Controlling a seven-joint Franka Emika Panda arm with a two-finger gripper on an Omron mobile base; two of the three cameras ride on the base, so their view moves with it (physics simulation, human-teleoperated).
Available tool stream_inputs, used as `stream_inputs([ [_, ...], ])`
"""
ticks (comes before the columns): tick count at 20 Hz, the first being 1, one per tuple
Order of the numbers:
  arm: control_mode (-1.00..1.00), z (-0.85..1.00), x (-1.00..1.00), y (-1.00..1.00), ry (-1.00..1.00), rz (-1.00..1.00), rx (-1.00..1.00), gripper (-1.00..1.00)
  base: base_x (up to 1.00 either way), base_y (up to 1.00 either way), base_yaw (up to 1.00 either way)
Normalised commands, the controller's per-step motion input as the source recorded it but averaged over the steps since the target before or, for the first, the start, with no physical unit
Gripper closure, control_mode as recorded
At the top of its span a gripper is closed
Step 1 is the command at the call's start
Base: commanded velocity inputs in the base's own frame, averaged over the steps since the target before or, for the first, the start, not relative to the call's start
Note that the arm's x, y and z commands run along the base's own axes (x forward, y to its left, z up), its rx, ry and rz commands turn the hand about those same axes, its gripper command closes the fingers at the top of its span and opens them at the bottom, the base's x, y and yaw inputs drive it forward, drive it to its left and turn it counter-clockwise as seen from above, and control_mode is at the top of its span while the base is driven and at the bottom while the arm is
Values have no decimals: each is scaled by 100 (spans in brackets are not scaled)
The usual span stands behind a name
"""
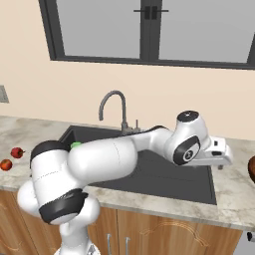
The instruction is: Remove the bell pepper and apple from the sink. Then move the bowl and cup from the counter to the sink for washing.
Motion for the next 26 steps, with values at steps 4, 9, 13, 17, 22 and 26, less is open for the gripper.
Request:
stream_inputs([
  [4,-100,14,0,-29,1,0,-3,-100,0,0,0],
  [9,-100,11,1,-25,2,0,-5,-100,0,0,0],
  [13,-100,2,1,-18,0,4,-9,-100,0,0,0],
  [17,-100,0,0,-16,0,12,-2,-100,0,0,0],
  [22,-100,0,1,-5,0,19,0,-100,0,0,0],
  [26,-100,1,4,-14,2,17,-2,-100,0,0,0],
])
